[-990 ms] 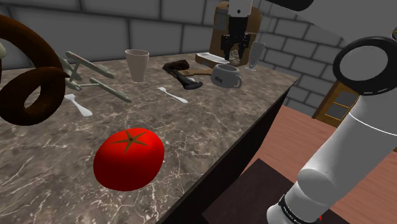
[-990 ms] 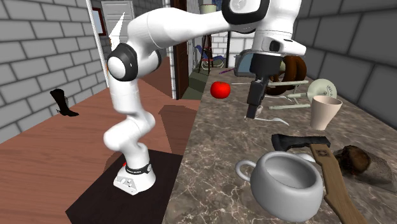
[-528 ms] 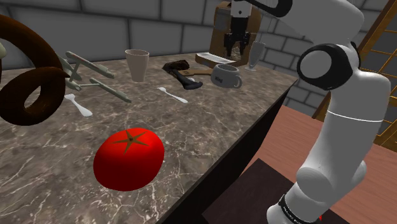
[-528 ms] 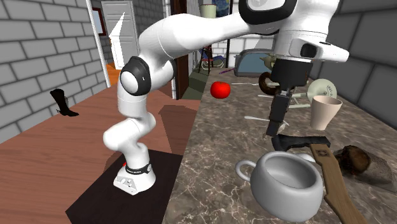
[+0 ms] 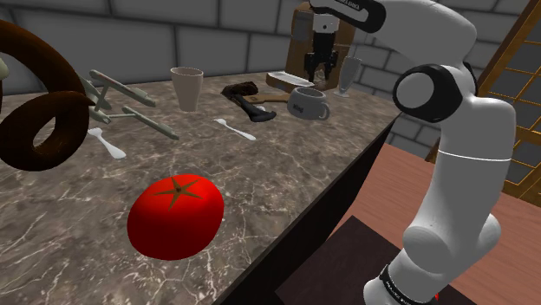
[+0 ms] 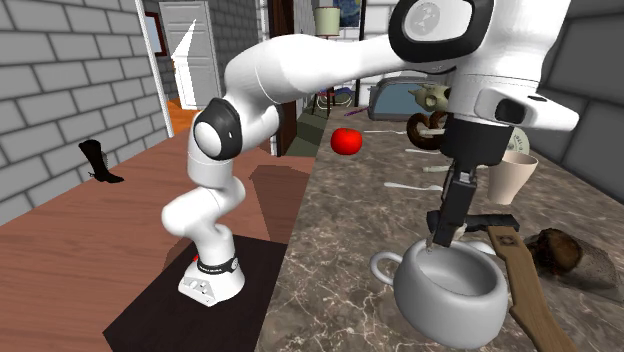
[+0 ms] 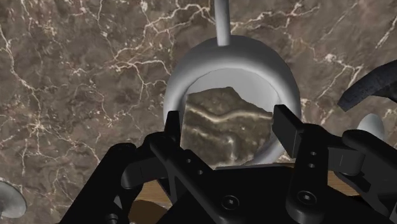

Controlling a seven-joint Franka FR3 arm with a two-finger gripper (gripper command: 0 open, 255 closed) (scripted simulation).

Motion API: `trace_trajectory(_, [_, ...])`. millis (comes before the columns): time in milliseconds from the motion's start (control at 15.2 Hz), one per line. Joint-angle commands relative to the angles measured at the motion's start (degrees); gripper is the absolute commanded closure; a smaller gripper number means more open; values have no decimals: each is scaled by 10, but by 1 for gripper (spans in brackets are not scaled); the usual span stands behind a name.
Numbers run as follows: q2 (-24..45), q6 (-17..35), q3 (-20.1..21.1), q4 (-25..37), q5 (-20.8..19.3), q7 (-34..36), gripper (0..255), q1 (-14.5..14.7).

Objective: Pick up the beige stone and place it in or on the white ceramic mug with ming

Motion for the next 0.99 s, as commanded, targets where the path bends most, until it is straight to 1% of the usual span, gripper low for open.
trace_trajectory(0, [-18, 27, 1, -44, 3, 4, 255, -3])
trace_trajectory(396, [-53, 97, 1, -150, 9, 12, 255, -10])
trace_trajectory(924, [-53, 97, 1, -150, 9, 12, 255, -10])
